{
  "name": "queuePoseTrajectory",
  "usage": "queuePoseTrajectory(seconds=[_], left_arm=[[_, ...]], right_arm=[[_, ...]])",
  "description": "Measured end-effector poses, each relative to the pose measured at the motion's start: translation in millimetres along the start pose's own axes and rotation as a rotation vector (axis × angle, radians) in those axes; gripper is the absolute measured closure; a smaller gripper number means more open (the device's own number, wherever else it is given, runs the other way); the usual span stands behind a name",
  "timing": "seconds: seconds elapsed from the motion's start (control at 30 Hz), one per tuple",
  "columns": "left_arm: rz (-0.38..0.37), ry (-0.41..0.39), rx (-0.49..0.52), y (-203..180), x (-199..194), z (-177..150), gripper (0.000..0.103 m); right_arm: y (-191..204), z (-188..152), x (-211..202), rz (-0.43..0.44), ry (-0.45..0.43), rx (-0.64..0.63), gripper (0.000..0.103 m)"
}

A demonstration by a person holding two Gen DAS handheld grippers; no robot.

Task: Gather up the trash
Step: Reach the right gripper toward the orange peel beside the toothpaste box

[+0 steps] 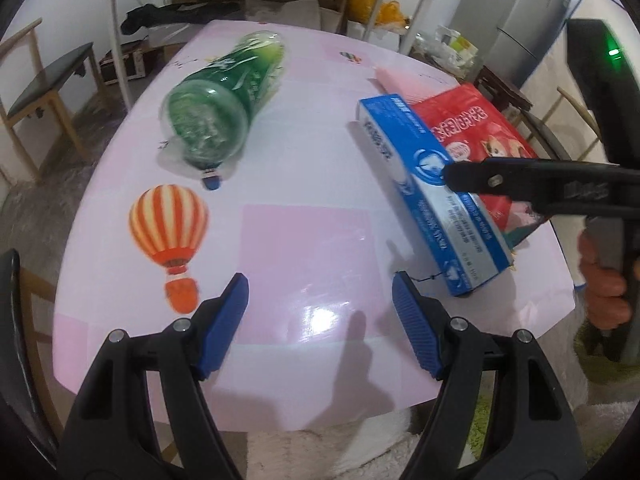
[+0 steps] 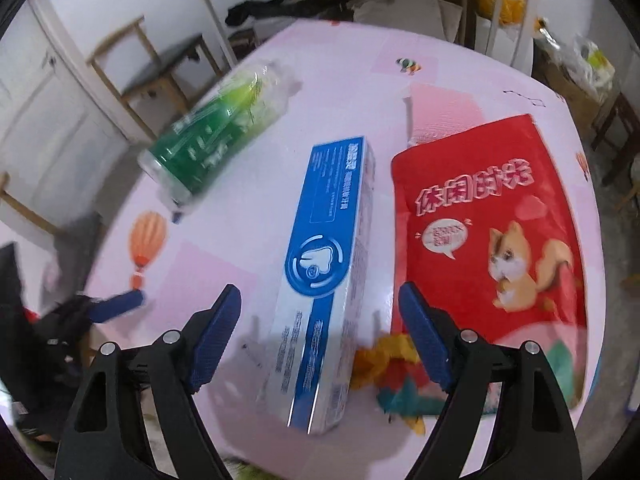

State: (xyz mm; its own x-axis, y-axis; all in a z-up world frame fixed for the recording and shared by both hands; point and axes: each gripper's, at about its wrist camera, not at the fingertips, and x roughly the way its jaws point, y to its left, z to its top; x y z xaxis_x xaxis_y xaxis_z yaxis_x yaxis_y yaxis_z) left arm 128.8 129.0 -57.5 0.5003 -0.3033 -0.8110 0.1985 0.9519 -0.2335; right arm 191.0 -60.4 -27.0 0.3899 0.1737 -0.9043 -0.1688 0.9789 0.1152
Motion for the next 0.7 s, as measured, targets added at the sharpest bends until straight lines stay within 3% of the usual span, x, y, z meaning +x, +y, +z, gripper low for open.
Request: queuePoseTrajectory(seconds=[0.13,0.3,0.4,0.5,0.57,0.63,0.7], left_arm=[[0.015,-0.005,-0.023,11,-5,-3,0.033],[0.007,-0.017,-0.039,18,-7,-3,0.033],[-0.055,-0.050,-0.027,15,-10,-2,0.033],[-0.162,-0.082,0.006,4,-13,0,0.033],[-0.212,-0.076,0.036,-4,-11,1,0.033],[-0.224,-0.060,0.061,-11,-8,0,0.033],[-0.230,-0.050,0.071,-16,-7,-2,0.033]], right_arm=[[7,5,16,-0.017,0.044,-0.013,0.034],[-12,9,-22,0.007,-0.051,0.043,0.034],[-32,3,-41,0.079,-0.085,0.125,0.034],[-43,-8,-44,0.155,-0.060,0.184,0.034],[-42,-12,-30,0.167,-0.020,0.205,0.034],[-33,-13,-11,0.152,0.021,0.215,0.034],[-19,-13,7,0.197,0.068,0.200,0.034]])
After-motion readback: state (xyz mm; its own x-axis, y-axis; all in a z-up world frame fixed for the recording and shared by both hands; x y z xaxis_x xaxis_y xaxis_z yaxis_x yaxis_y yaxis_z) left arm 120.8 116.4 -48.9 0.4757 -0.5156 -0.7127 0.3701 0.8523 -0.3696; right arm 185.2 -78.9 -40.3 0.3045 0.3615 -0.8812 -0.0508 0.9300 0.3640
